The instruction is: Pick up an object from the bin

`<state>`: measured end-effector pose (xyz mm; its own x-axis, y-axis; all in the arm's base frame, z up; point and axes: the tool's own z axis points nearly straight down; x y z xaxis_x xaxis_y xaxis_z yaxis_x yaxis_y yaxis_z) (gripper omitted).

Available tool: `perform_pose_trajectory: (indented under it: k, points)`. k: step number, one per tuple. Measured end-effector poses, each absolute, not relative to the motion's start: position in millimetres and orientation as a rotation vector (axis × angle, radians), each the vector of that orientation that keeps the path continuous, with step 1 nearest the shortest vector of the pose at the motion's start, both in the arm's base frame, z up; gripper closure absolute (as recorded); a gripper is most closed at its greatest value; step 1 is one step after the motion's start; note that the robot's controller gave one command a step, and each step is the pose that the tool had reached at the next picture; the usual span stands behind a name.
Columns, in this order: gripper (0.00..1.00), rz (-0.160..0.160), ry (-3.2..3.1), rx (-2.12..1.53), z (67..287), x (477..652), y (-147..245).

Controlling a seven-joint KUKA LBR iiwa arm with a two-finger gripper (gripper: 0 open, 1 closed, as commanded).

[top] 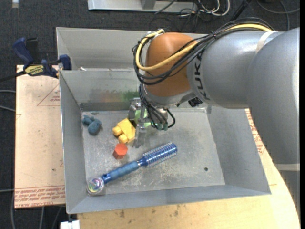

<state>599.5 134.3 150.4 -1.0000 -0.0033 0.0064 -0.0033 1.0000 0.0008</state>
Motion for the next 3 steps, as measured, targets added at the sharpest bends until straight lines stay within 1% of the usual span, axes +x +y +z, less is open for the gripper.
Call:
perform_pose_trajectory:
  k: [1,2,3]
  points:
    - [0.00,-0.002,-3.033,0.801,70.3,525.6,102.1]
    - [1.00,-0.003,-3.038,0.801,72.1,527.3,102.9]
    - [1.00,0.001,-3.050,0.797,223.5,547.7,100.2]
